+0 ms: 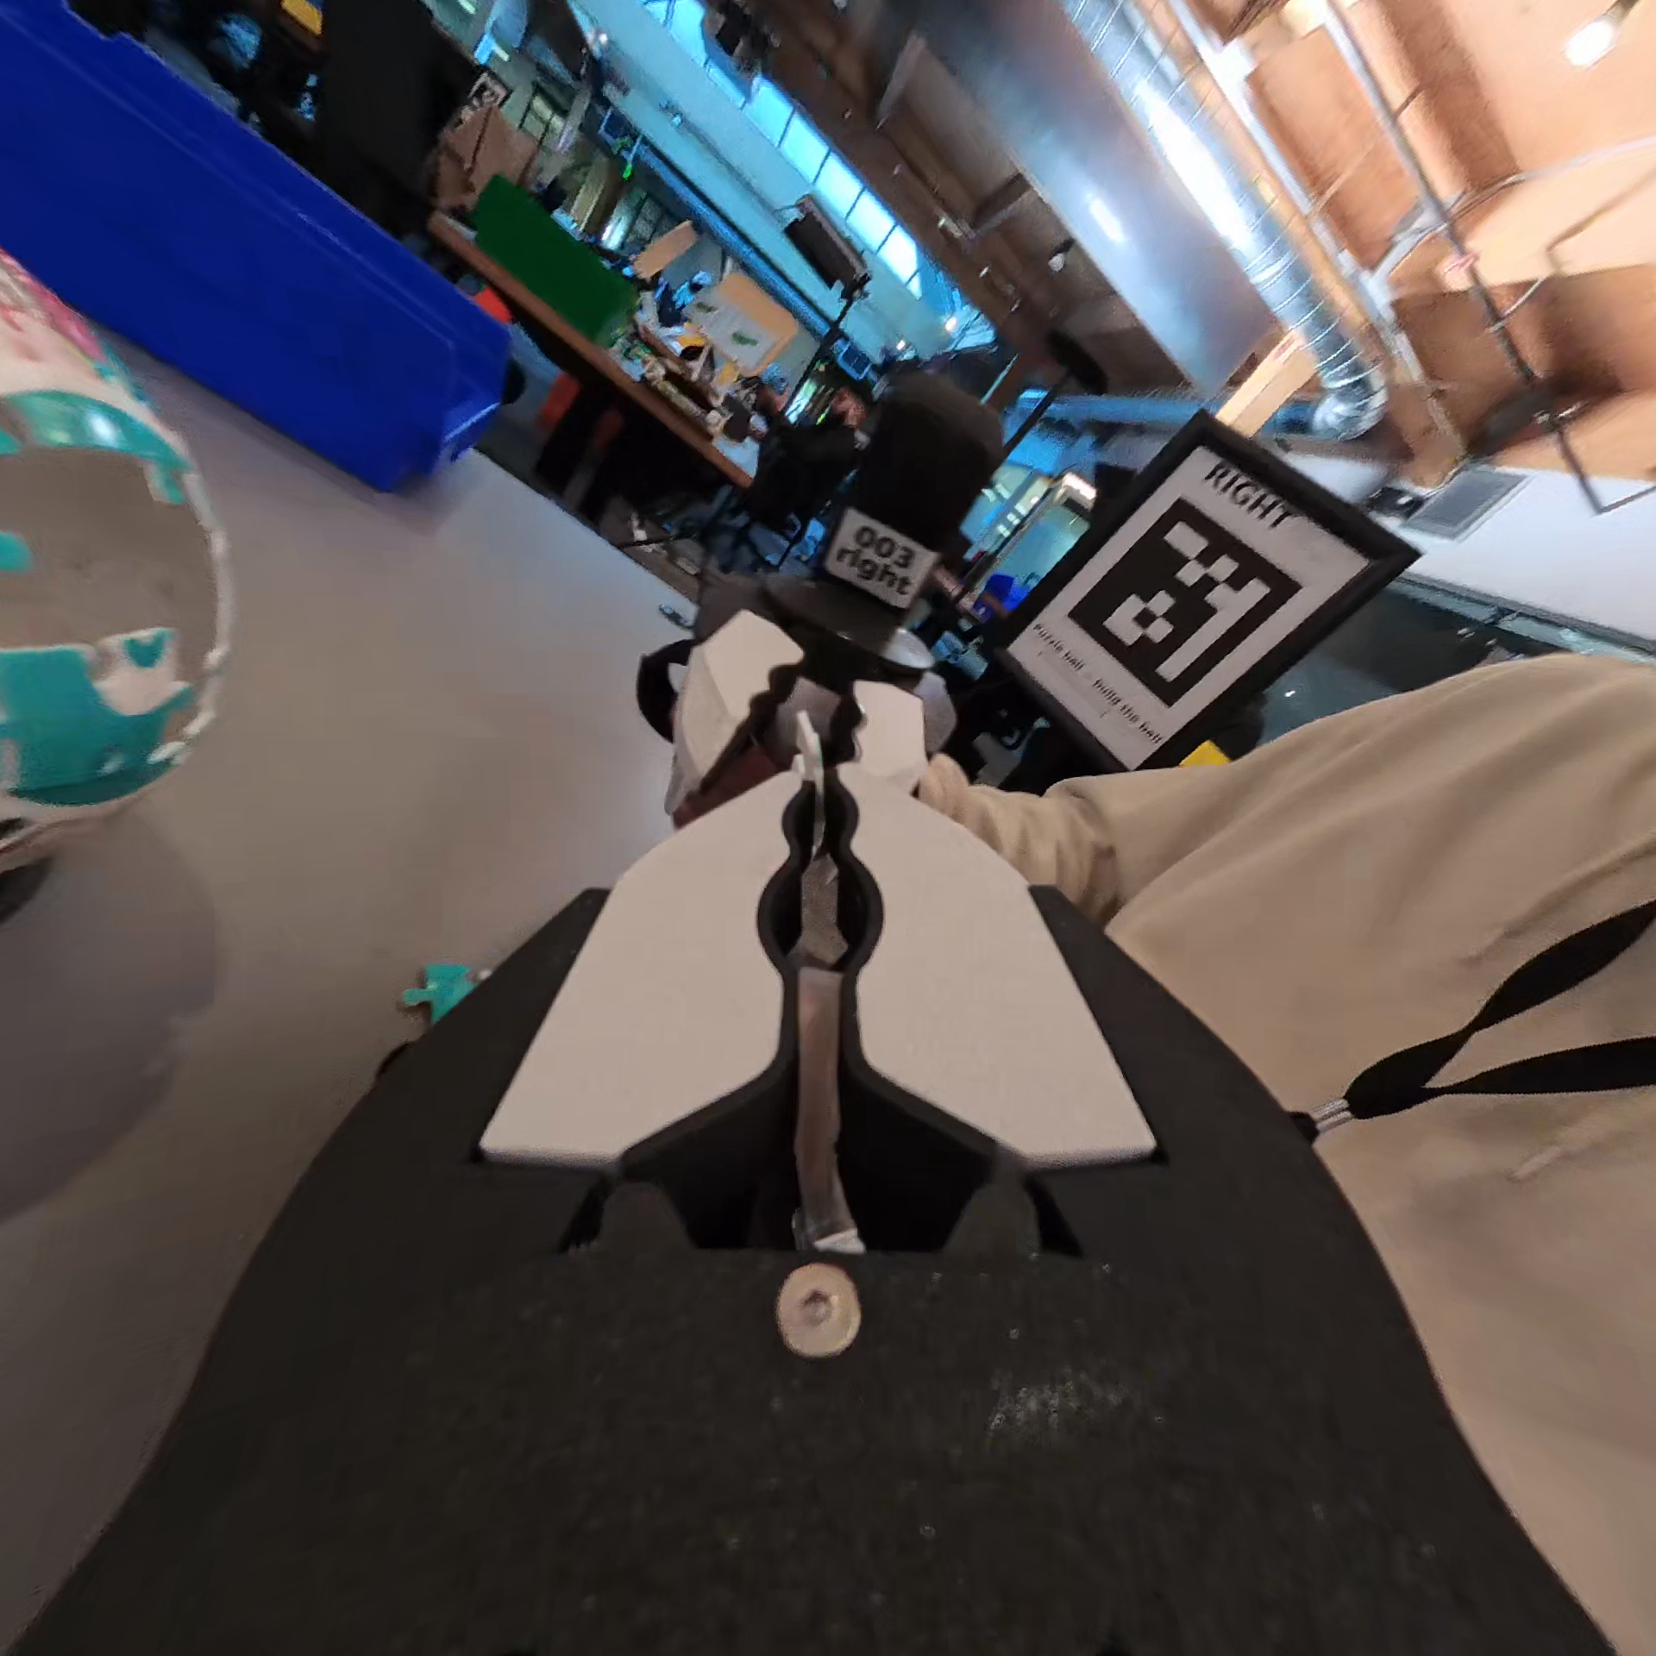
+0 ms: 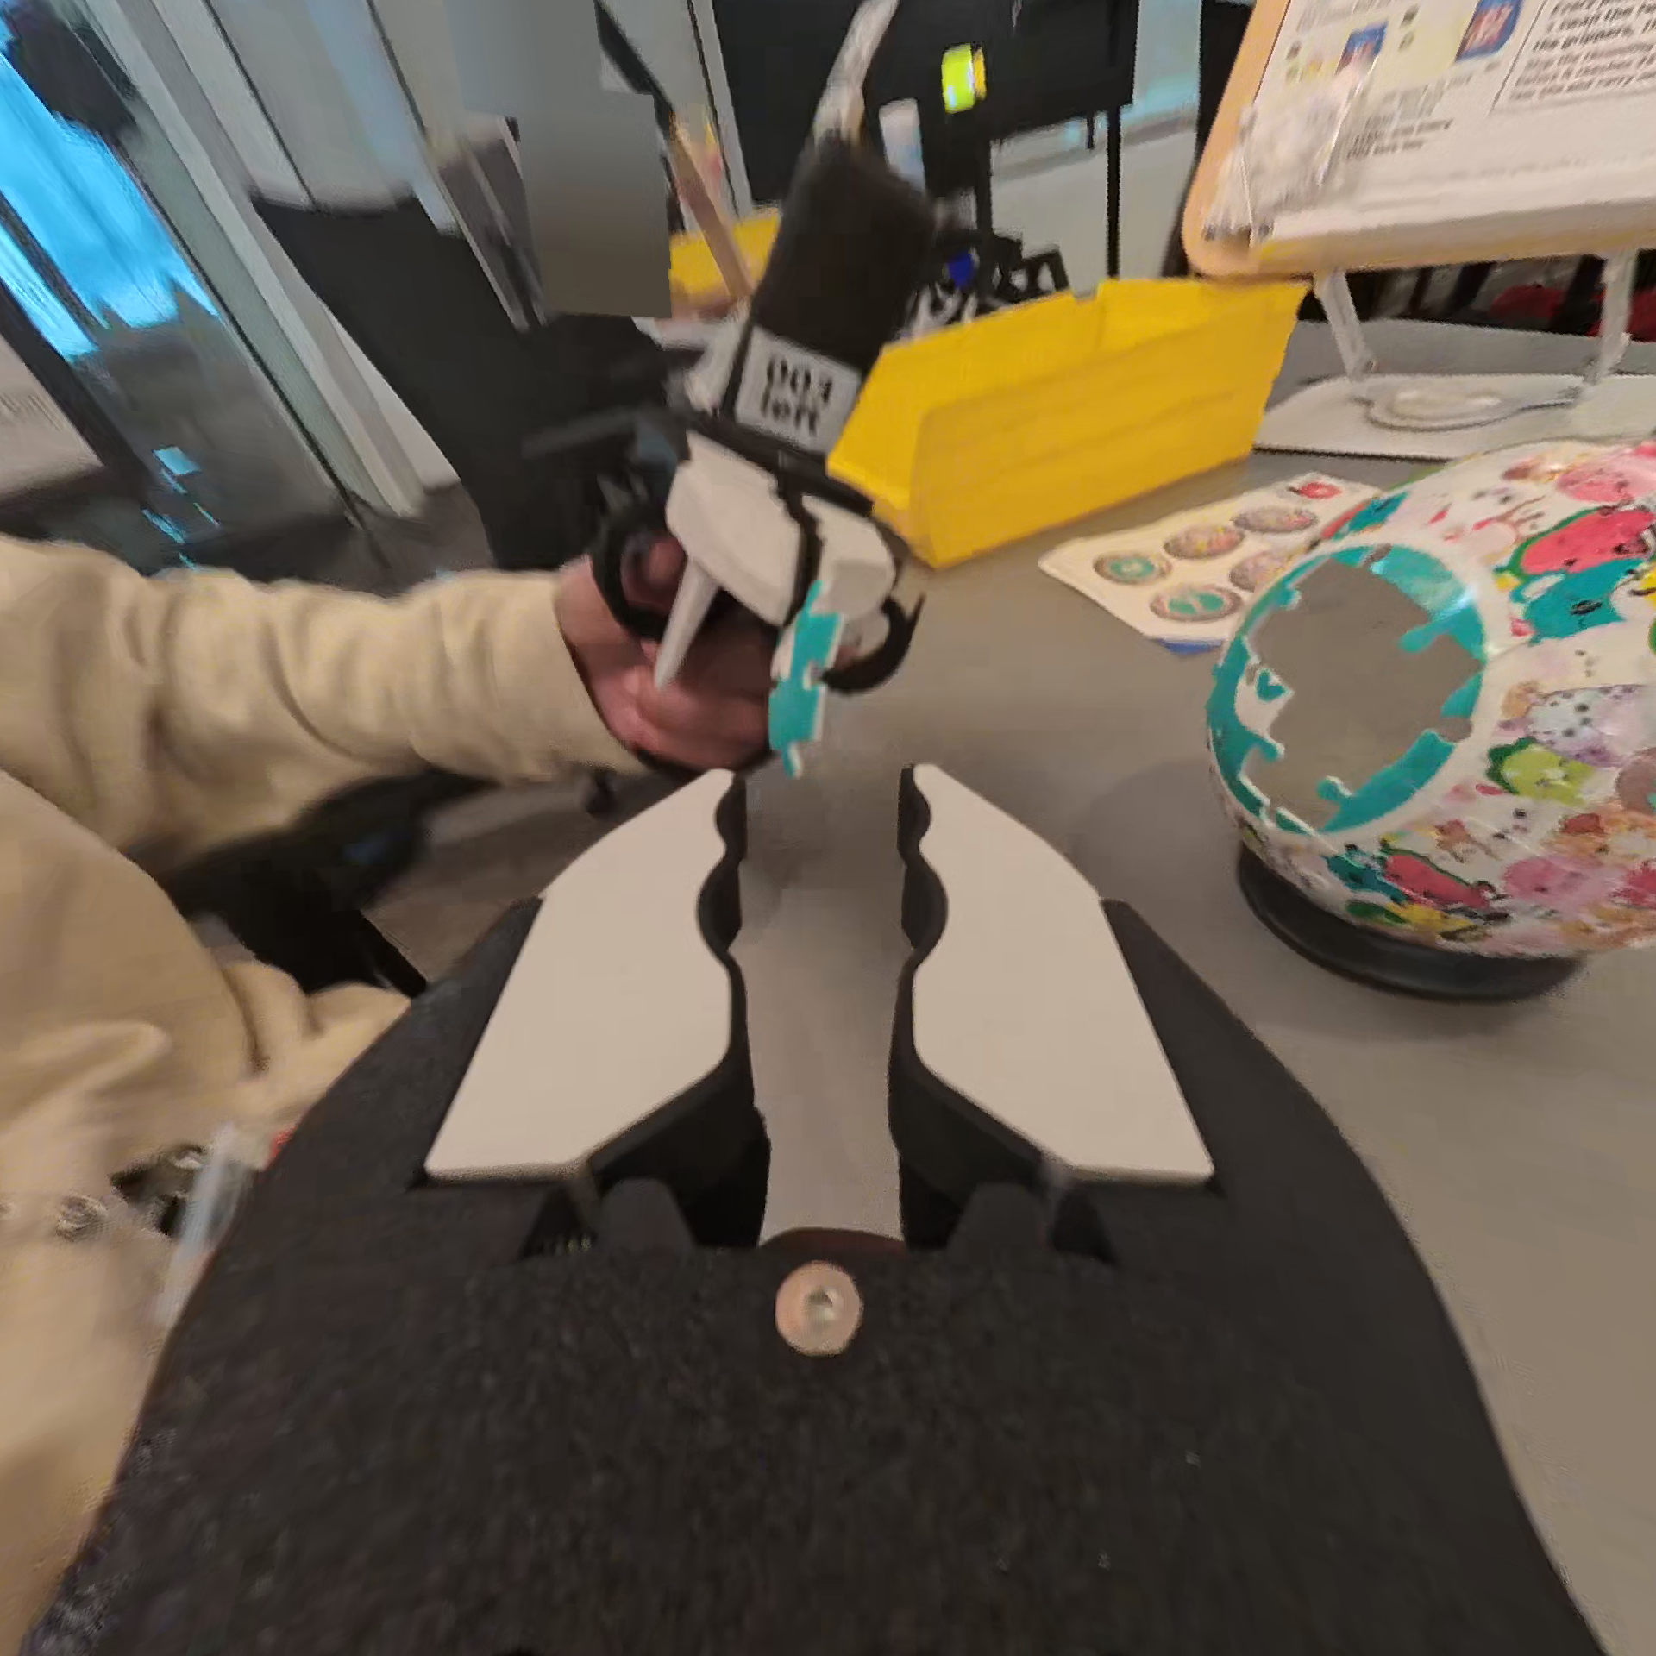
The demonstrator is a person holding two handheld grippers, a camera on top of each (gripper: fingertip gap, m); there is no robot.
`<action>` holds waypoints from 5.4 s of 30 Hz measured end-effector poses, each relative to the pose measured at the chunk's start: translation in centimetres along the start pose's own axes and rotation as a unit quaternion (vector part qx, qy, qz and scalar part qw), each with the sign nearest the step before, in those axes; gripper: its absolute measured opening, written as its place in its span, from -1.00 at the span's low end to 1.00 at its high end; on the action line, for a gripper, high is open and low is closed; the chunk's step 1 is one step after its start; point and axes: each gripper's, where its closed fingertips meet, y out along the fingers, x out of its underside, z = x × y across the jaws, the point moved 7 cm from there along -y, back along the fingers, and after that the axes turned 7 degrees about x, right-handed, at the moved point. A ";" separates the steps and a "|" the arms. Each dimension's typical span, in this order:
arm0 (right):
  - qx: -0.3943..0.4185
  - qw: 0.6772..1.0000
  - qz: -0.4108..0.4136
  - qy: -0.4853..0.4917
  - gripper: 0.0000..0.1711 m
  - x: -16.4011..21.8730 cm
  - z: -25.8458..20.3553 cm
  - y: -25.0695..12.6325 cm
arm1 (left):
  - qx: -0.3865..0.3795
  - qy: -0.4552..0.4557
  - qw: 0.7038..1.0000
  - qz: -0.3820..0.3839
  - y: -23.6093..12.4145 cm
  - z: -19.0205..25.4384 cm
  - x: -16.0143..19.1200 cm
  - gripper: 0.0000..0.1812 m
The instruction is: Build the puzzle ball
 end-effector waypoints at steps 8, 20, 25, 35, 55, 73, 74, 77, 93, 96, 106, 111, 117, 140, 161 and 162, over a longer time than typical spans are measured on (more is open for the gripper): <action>-0.055 0.997 0.021 0.045 -0.96 -0.3 -0.8 -0.4 | 0.015 -0.014 1.000 0.015 0.6 0.5 0.7 -0.99; -0.097 0.991 -0.004 0.094 -0.99 -2.0 1.9 1.0 | -0.019 -0.038 0.997 0.068 -1.1 -0.7 0.4 -0.96; -0.110 0.982 0.032 0.148 -0.99 -2.0 3.5 1.0 | -0.035 -0.036 0.995 0.084 -2.5 -1.1 0.1 -0.95; -0.133 0.962 0.077 0.224 -0.99 -0.8 2.4 1.9 | -0.098 0.026 0.994 0.028 0.2 -0.7 0.5 -0.96; -0.093 0.984 0.024 0.152 -0.87 -0.2 1.9 1.3 | -0.097 0.045 0.994 -0.004 0.1 -0.1 0.5 -0.98; -0.081 0.970 -0.180 -0.140 -0.80 -4.3 2.6 1.7 | -0.153 0.126 0.971 -0.137 0.5 -0.8 1.3 -0.99; -0.092 0.960 -0.215 -0.155 -0.80 -4.4 2.5 1.9 | -0.154 0.132 0.969 -0.139 0.5 -0.8 1.3 -0.99; -0.116 0.936 -0.283 -0.175 -0.84 -4.3 2.5 2.7 | -0.156 0.146 0.966 -0.148 0.8 -0.5 1.3 -0.99; -0.017 0.929 -0.338 -0.150 -0.98 -6.0 8.2 3.0 | -0.236 0.133 0.959 -0.084 -1.4 -2.4 0.7 -0.92; -0.009 0.910 -0.385 -0.152 -0.98 -5.4 9.2 3.6 | -0.239 0.133 0.956 -0.103 -1.1 -2.6 1.2 -0.94; -0.008 0.904 -0.399 -0.153 -0.98 -5.1 9.6 4.5 | -0.244 0.133 0.953 -0.117 -1.1 -2.5 1.7 -0.96; 0.008 0.893 -0.415 -0.176 -0.98 -4.9 9.6 4.8 | -0.244 0.132 0.954 -0.115 -1.2 -2.6 1.5 -0.96; 0.007 0.889 -0.420 -0.182 -0.98 -4.8 9.2 5.0 | -0.243 0.132 0.954 -0.119 -1.0 -2.5 1.7 -0.96; 0.169 0.937 -0.255 -0.167 -0.98 2.1 9.9 -3.2 | -0.421 0.217 0.826 -0.305 -3.8 -3.6 4.3 -0.72; 0.078 0.948 -0.234 -0.202 -0.77 3.7 5.7 -0.4 | -0.390 0.216 0.828 -0.340 -2.0 -5.9 5.1 -1.00; 0.078 0.949 -0.231 -0.199 -0.77 3.7 5.8 -0.3 | -0.389 0.218 0.831 -0.333 -2.0 -5.6 4.9 -1.00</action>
